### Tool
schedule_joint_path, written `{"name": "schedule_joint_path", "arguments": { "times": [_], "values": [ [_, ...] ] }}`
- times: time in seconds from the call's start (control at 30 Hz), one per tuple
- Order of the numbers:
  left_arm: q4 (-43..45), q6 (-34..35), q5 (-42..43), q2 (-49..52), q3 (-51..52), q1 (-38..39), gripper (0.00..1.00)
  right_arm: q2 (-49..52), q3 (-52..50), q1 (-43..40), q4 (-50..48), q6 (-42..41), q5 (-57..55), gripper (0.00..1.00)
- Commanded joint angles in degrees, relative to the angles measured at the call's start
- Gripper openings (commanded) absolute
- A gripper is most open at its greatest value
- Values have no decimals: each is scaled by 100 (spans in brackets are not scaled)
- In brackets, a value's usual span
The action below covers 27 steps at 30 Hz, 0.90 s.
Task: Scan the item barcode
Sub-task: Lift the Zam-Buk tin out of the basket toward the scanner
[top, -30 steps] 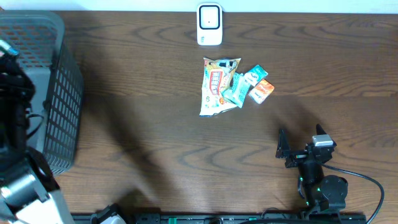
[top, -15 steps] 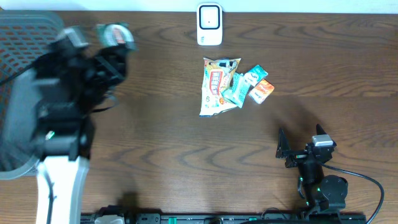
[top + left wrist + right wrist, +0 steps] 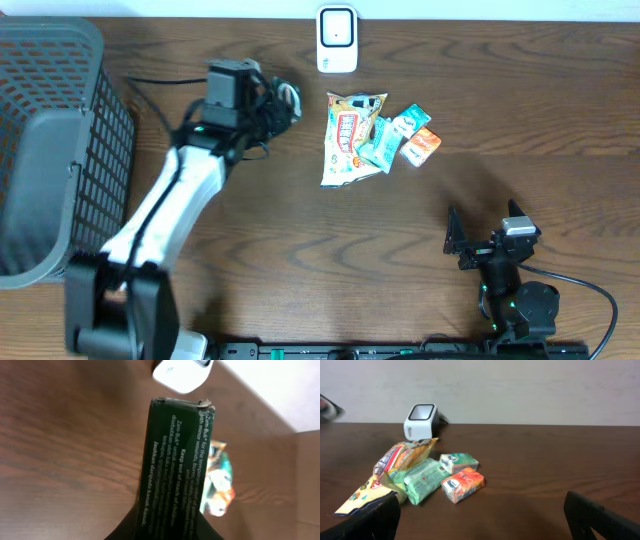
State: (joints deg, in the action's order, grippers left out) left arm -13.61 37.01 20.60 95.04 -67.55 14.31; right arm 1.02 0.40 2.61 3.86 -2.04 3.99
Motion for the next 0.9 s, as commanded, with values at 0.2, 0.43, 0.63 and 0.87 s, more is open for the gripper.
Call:
{"name": "schedule_joint_path", "arguments": {
  "times": [0.2, 0.43, 0.63, 0.87],
  "values": [
    [372, -136, -101, 951, -55, 413, 27, -20, -9, 46, 24, 85, -46, 99],
    [345, -136, -52, 1080, -55, 442, 49, -20, -9, 46, 24, 85, -46, 99],
    [341, -136, -2, 883, -55, 442, 49, -20, -9, 46, 24, 85, -46, 99],
    [345, -138, 74, 98, -55, 426, 49, -20, -9, 46, 24, 85, -46, 99]
  ]
}}
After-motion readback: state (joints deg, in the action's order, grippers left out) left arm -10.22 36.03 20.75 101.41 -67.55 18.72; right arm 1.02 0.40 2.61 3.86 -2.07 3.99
